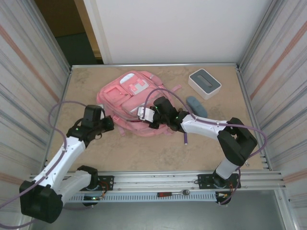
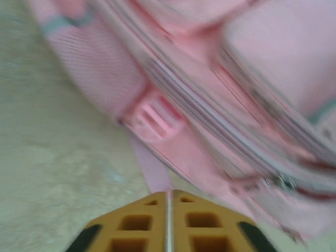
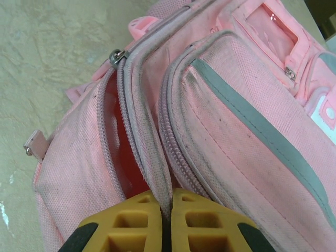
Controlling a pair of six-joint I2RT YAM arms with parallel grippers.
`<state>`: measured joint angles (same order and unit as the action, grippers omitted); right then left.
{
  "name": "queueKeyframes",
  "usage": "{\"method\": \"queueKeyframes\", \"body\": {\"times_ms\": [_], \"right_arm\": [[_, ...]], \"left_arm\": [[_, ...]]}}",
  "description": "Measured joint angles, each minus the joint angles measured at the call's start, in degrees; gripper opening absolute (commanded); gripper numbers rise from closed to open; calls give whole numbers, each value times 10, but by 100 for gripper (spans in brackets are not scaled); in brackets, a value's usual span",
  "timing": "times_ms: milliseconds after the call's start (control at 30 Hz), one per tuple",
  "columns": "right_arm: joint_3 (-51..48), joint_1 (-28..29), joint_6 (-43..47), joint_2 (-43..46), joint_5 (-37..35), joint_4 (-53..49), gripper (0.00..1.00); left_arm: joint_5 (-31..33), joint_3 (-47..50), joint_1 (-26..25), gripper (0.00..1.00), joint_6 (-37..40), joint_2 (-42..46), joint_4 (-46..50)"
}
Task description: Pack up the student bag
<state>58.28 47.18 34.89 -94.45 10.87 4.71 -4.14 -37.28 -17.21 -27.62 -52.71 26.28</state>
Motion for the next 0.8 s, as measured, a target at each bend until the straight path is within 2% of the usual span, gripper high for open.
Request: {"method": "queueKeyframes", "body": {"times_ms": [67, 100, 167, 400, 667, 800], "right_arm": [[0, -3, -3, 0, 7, -1, 5], [2, -4, -4, 0, 10, -3, 5], [5, -7, -5, 0, 14, -8, 5], [20, -23, -18, 0, 51, -28, 4], [51, -46, -30, 0, 97, -64, 4], [57, -55, -30, 0, 107, -78, 4]], "left_arm": [[-34, 40, -7, 55, 4, 20, -37], [-50, 63, -7, 62, 4, 30, -58], [-76, 97, -7, 66, 5, 43, -93], [-146, 122, -6, 67, 46, 8, -208], [-228, 125, 40, 63, 89, -52, -296], [-266, 125, 41, 59, 110, -64, -322]]}}
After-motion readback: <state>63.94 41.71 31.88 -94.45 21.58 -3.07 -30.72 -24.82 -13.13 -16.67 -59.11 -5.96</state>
